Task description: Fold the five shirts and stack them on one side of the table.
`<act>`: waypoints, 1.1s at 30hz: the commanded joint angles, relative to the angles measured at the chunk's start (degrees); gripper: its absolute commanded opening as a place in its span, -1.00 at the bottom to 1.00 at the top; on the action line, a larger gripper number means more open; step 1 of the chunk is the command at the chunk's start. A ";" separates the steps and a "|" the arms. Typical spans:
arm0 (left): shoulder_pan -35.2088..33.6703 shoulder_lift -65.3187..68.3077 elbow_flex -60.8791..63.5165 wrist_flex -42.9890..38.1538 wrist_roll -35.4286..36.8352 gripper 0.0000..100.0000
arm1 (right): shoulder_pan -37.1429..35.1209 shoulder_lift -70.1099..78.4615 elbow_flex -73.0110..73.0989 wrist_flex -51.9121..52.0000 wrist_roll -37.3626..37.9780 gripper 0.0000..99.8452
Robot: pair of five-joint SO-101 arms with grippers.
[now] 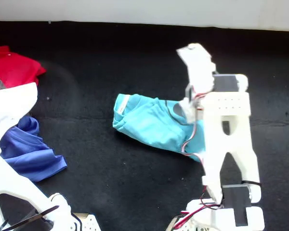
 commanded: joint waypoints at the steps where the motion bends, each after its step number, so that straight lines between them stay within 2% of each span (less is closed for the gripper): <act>1: -0.04 -1.80 -1.71 -0.70 -0.35 -0.97 | -4.53 -1.01 -3.21 -4.62 -3.43 -0.98; 8: -0.04 -1.80 -1.71 -0.70 -0.35 -0.97 | -9.27 8.84 -7.96 -7.69 -6.07 -0.98; 21: -0.04 -1.80 -1.54 -0.70 -0.26 -0.97 | -15.96 26.42 -21.58 -7.34 -6.15 -0.96; 27: -0.04 -1.80 -1.45 -0.70 -0.26 -0.97 | -18.77 30.20 -25.54 -6.64 -6.15 -0.60; 33: -0.04 -1.80 -1.45 -0.70 -0.26 -0.97 | -22.55 30.46 -36.00 4.26 -5.80 -0.54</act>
